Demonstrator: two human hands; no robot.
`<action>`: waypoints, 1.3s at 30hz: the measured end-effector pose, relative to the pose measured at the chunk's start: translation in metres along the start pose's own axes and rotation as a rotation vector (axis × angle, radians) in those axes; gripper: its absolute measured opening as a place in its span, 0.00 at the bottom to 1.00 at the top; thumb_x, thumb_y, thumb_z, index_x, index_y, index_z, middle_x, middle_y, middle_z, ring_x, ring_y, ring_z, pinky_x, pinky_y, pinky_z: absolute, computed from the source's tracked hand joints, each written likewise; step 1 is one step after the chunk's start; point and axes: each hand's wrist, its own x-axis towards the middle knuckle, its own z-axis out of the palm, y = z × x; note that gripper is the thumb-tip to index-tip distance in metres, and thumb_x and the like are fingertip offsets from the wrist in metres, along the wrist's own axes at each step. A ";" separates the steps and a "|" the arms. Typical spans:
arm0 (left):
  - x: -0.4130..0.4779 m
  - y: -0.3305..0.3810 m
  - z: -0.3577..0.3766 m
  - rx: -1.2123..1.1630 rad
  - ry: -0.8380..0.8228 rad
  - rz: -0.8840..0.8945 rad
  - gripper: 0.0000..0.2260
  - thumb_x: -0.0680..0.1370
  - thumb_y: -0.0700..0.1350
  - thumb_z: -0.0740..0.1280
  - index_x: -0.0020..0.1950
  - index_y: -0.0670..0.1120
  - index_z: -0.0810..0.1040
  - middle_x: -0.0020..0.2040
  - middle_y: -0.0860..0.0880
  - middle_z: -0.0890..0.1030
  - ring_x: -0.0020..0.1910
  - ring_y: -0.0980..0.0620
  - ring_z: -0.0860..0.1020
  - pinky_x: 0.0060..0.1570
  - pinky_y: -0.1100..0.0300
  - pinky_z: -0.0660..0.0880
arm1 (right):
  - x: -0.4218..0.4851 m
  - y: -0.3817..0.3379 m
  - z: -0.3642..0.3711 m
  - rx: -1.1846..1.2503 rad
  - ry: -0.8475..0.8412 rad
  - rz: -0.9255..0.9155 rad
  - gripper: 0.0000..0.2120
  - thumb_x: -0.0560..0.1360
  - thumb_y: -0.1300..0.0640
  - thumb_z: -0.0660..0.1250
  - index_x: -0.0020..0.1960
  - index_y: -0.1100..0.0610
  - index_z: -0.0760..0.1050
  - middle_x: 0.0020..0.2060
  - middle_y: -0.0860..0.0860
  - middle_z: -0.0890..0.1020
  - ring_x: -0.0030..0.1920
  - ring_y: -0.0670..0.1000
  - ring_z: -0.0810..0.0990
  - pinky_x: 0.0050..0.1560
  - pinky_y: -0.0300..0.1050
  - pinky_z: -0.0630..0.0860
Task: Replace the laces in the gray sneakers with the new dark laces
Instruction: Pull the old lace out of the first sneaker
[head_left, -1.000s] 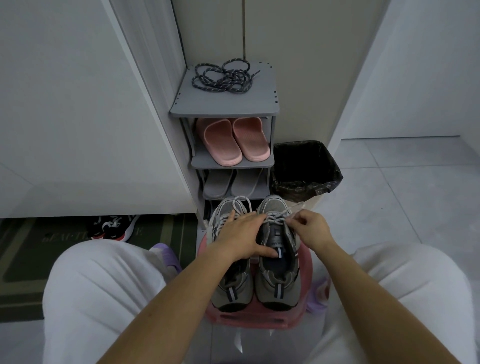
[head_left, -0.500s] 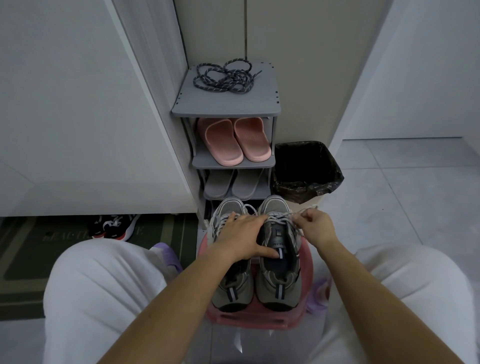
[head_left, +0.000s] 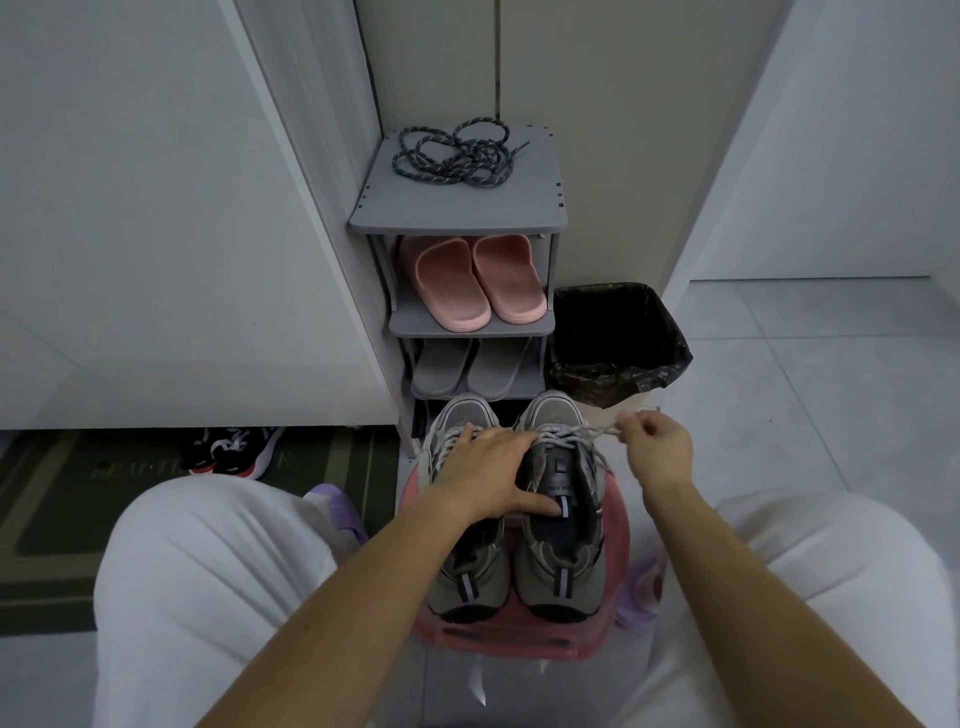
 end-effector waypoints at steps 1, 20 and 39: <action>0.000 0.000 0.000 -0.001 -0.003 -0.001 0.45 0.65 0.71 0.67 0.75 0.51 0.58 0.73 0.49 0.66 0.73 0.49 0.60 0.74 0.45 0.46 | 0.002 -0.001 -0.003 0.062 0.064 0.018 0.12 0.77 0.57 0.63 0.41 0.64 0.78 0.38 0.61 0.79 0.35 0.52 0.72 0.39 0.45 0.69; -0.001 -0.002 -0.002 -0.021 -0.001 -0.004 0.40 0.65 0.70 0.67 0.72 0.54 0.64 0.69 0.49 0.71 0.71 0.48 0.64 0.74 0.43 0.48 | -0.001 0.004 -0.001 -0.024 -0.120 -0.037 0.12 0.76 0.58 0.67 0.41 0.67 0.79 0.39 0.62 0.81 0.37 0.53 0.77 0.42 0.48 0.74; -0.002 0.000 -0.004 0.002 -0.009 -0.014 0.40 0.65 0.70 0.67 0.72 0.53 0.63 0.70 0.48 0.70 0.71 0.47 0.64 0.74 0.43 0.49 | -0.011 0.005 0.009 -0.062 -0.263 0.031 0.14 0.73 0.58 0.70 0.30 0.57 0.73 0.29 0.54 0.77 0.33 0.51 0.74 0.42 0.46 0.73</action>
